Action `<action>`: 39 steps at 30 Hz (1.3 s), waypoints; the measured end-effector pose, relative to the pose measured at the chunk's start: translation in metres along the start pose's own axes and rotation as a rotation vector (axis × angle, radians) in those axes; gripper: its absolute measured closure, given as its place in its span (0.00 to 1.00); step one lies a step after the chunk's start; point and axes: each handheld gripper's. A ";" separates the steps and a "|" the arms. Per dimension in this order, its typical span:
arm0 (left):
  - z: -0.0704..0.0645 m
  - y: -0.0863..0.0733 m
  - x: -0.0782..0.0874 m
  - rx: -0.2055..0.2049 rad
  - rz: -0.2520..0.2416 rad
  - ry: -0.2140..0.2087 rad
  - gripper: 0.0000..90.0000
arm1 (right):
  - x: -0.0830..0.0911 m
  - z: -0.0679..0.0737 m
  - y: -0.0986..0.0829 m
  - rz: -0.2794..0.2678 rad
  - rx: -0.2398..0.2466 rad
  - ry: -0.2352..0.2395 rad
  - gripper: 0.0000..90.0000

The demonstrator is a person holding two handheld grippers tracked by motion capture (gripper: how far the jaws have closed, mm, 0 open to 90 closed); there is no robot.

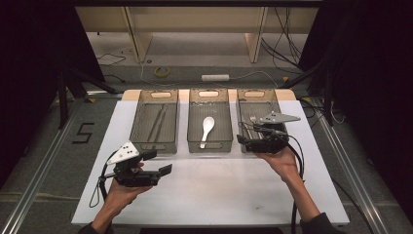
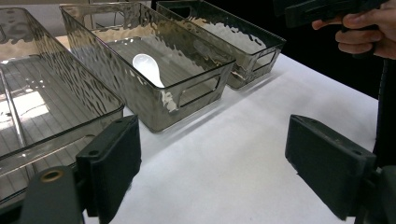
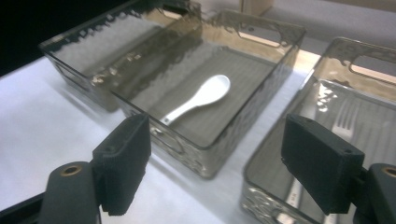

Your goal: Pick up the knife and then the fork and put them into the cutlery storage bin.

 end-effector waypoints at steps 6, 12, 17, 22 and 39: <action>0.000 0.000 0.000 0.002 0.000 -0.002 0.20 | 0.008 0.007 -0.008 -0.029 -0.017 0.036 0.26; 0.000 0.000 0.000 0.003 -0.002 -0.005 0.20 | 0.019 0.012 -0.022 -0.062 -0.026 0.057 0.24; 0.000 0.000 0.000 0.005 -0.002 -0.009 0.20 | 0.026 0.014 -0.031 -0.092 -0.048 0.061 0.21; 0.000 0.000 0.001 0.010 -0.009 -0.008 0.20 | 0.030 0.016 -0.037 -0.097 -0.060 0.067 0.19; -0.001 0.000 0.001 0.009 -0.004 -0.014 0.20 | 0.045 0.025 -0.058 -0.134 -0.042 0.045 0.18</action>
Point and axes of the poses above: each handheld gripper's, and its own axes: x roughly backward along the jaws, y roughly out of its top, z roughly to its left, and after that the axes turned 11 degrees about -z, right-handed
